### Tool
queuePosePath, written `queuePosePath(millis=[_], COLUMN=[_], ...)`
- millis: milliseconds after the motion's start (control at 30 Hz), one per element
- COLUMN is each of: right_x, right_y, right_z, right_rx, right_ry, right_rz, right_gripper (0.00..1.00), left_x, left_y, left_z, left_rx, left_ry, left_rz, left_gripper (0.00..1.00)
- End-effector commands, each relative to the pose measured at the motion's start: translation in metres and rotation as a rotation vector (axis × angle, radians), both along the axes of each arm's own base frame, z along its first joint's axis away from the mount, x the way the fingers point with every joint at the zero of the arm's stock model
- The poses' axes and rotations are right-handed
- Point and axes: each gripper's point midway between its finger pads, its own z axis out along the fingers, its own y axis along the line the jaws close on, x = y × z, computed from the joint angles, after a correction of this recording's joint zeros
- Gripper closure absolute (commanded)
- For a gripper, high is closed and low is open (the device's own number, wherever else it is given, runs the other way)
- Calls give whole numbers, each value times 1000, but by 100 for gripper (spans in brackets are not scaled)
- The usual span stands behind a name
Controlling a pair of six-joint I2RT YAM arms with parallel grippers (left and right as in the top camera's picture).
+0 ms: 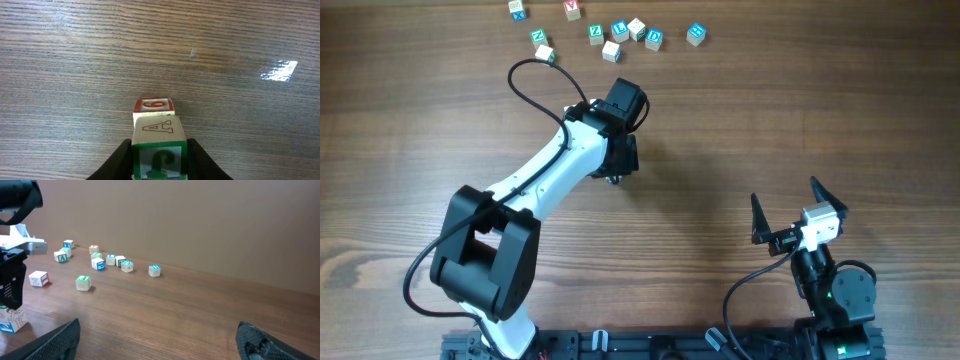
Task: Form a tower
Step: 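Lower the held block onto the red-numbered block and open the left gripper, then move the left gripper to the white block with a fish drawing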
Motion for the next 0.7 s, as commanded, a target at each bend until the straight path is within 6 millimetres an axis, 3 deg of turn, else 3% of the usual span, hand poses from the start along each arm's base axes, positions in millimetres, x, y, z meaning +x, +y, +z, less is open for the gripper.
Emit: queuePosePath(millis=[0, 200, 400, 533, 667], right_x=[1, 1, 1, 1, 1], right_y=[-4, -4, -4, -4, -4], right_z=[2, 2, 2, 2, 2], right_rx=[13, 13, 13, 13, 13], right_ry=[-7, -7, -7, -7, -7], right_rz=[-20, -20, -20, -20, -20], right_gripper=[0, 0, 0, 1, 0], left_x=[0, 0, -6, -13, -8], left_y=[4, 4, 7, 10, 8], left_z=[-2, -2, -4, -20, -31], left_rx=[22, 22, 29, 22, 1], left_ry=[-6, -5, 17, 24, -13], left_rz=[-6, -5, 20, 77, 76], left_gripper=[71, 71, 33, 31, 38])
